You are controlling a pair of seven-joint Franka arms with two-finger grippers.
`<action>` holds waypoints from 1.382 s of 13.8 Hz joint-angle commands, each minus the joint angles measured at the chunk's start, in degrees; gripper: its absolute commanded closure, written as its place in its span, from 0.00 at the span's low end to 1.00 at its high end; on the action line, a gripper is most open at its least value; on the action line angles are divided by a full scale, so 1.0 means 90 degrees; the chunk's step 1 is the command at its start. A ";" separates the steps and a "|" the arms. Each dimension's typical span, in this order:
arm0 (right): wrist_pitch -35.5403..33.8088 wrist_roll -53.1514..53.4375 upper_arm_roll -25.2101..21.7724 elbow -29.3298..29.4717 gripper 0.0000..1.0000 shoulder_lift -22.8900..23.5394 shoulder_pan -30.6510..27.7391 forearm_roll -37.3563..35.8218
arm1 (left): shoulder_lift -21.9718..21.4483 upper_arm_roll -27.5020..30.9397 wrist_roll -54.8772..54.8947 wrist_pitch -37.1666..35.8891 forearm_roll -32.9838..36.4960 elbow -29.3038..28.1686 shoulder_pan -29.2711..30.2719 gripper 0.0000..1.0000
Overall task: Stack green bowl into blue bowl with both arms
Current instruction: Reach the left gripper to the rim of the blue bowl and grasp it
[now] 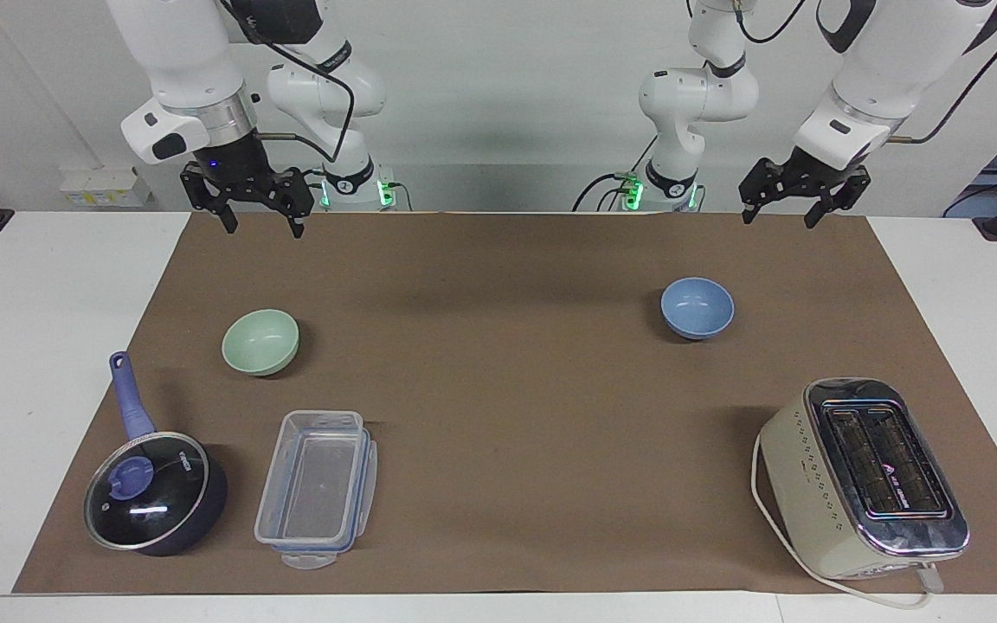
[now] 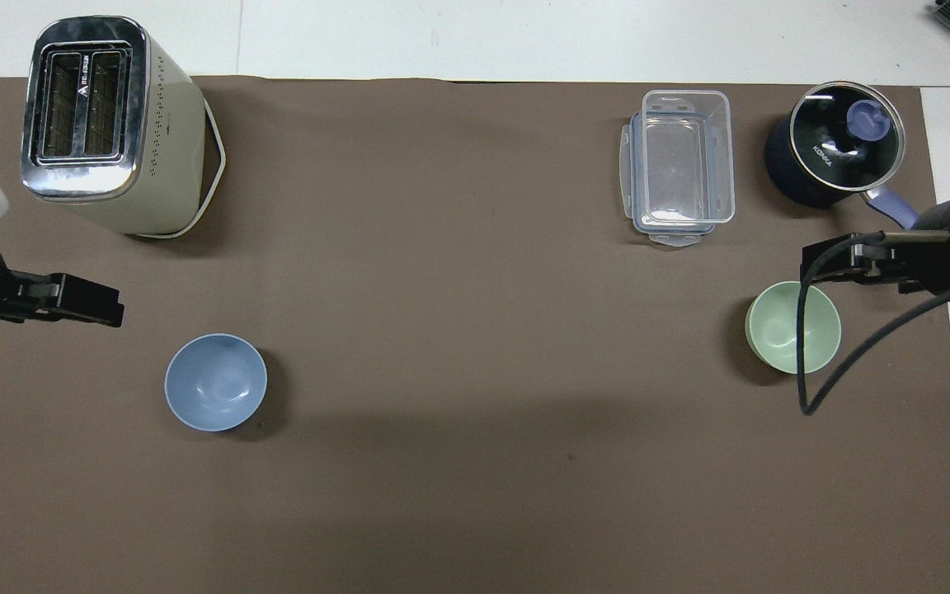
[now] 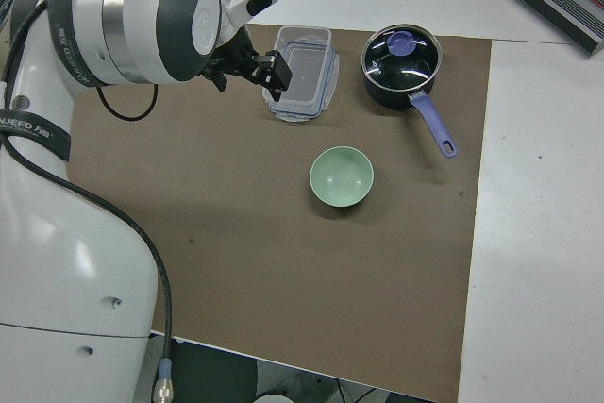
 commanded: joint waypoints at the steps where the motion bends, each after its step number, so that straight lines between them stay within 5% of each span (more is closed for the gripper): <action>1: 0.0086 -0.0141 0.0031 -0.0042 0.00 -0.0029 -0.0099 0.0153 | 0.0199 0.0037 0.0005 -0.0181 0.0117 0.0126 -0.0042 0.00; 5: 0.0086 -0.0141 0.0031 -0.0042 0.00 -0.0019 -0.0099 0.0153 | 0.0034 0.0095 0.0015 -0.0044 0.0117 -0.0215 -0.0012 0.00; 9: 0.0086 -0.0141 0.0031 -0.0042 0.00 -0.0029 -0.0099 0.0153 | -0.0494 0.0105 0.0024 0.1154 0.0107 -0.1630 0.0115 0.00; 19: 0.0096 -0.0170 0.0041 -0.0042 0.00 -0.0019 -0.0099 0.0153 | -0.0680 0.0105 -0.0044 0.4201 0.0068 -0.4492 0.0222 0.00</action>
